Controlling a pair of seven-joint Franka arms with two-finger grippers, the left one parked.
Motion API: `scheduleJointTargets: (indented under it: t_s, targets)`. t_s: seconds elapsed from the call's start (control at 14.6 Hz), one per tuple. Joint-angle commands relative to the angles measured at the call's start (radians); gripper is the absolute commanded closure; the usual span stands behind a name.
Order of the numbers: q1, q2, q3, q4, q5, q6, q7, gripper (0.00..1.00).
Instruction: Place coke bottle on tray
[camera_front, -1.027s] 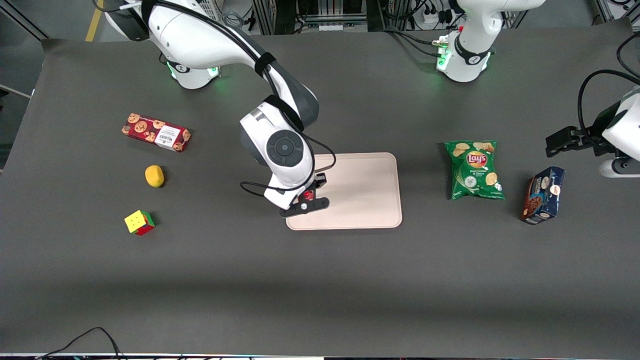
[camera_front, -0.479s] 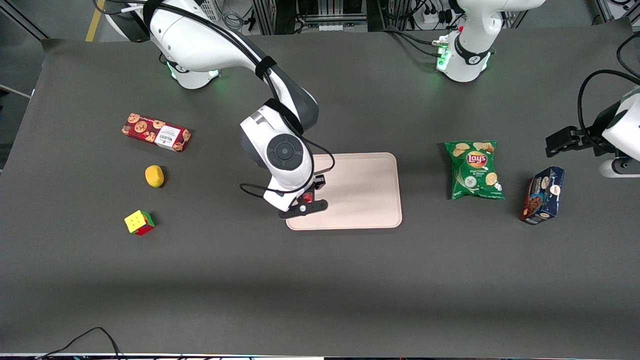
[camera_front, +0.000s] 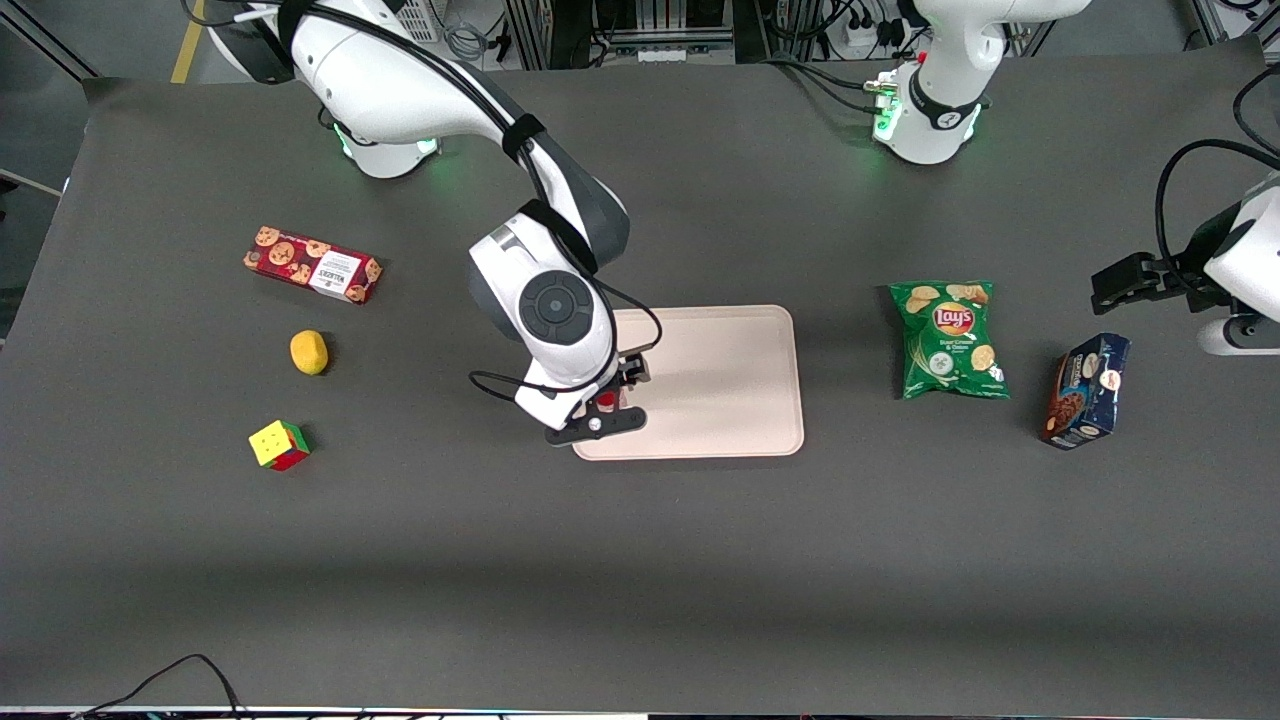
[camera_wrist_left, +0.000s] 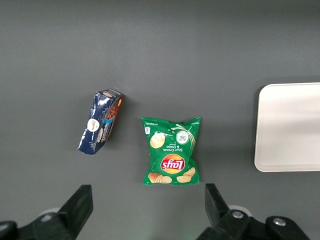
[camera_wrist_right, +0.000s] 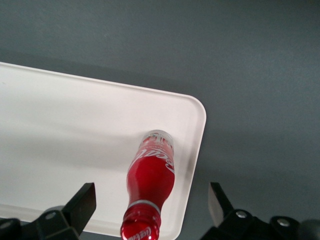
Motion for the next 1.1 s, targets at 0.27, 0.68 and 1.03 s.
scheduleJointTargets:
  t_s: [0.27,0.68,1.03]
  targets:
    - [-0.022,-0.283,0.008,-0.001,0.026,-0.180,-0.015,0.00]
    - [-0.183,-0.544,0.010,-0.058,0.026,-0.513,-0.083,0.00]
    - [-0.360,-0.753,0.045,-0.377,0.026,-0.328,-0.133,0.00]
